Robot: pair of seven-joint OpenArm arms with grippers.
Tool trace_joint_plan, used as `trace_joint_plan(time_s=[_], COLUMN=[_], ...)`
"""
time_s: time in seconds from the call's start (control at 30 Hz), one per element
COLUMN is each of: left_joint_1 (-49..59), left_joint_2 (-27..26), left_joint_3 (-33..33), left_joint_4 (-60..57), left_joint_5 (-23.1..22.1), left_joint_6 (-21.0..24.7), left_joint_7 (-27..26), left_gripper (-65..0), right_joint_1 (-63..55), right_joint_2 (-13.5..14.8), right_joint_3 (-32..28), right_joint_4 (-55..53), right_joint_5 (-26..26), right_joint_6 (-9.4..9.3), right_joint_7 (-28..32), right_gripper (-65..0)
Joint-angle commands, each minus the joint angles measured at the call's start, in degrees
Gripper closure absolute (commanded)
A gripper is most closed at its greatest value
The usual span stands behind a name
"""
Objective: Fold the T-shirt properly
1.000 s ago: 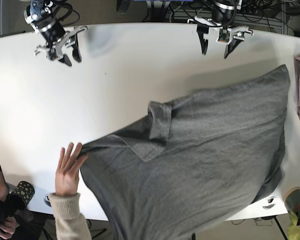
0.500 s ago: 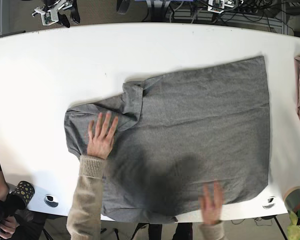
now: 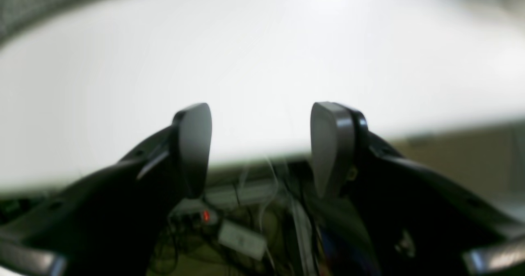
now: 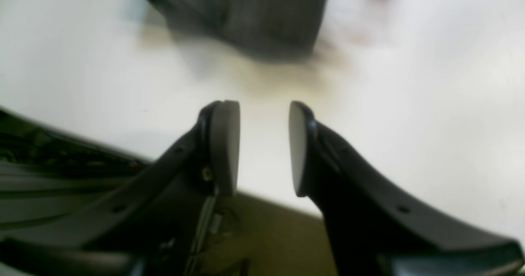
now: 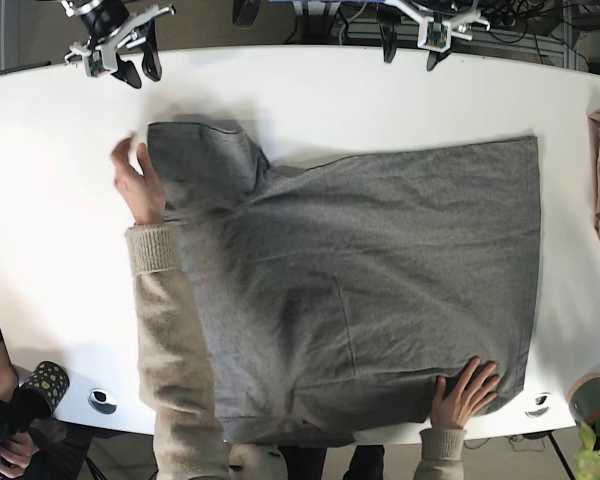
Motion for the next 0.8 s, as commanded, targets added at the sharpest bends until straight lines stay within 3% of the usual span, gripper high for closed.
trace_joint_plan(time_s=[0.0, 0.23, 0.37, 0.57, 0.77], left_joint_1=[0.5, -0.8, -2.3, -4.2, -5.2], left_joint_2=[0.2, 0.2, 0.2, 0.0, 0.0], left_joint_3=[0.0, 0.1, 0.1, 0.0, 0.1], left_joint_4=[1.1, 1.1, 1.0, 1.0, 1.0], left_joint_5=[-0.5, -0.5, -0.4, -0.4, -0.3], left_joint_6=[-0.3, -0.3, -0.3, -0.3, -0.3], left_joint_7=[0.7, 0.9, 1.0, 1.1, 1.1], left_gripper=[-35.6, -35.6, -35.7, -38.9, -47.6], right_joint_1=[0.7, 5.0, 7.5, 14.1, 19.3], right_joint_2=[0.7, 0.4, 0.8, 0.5, 0.5], right_joint_3=[0.6, 0.6, 0.7, 5.6, 10.6], right_joint_4=[1.0, 1.1, 1.1, 1.1, 0.6], right_joint_5=[1.2, 1.4, 6.3, 14.5, 22.1], right_joint_6=[0.38, 0.64, 3.9, 4.95, 4.95], right_joint_7=[-2.4, -8.6, -13.6, -27.1, -39.2], right_gripper=[-18.7, -19.3, -19.8, -36.5, -38.7])
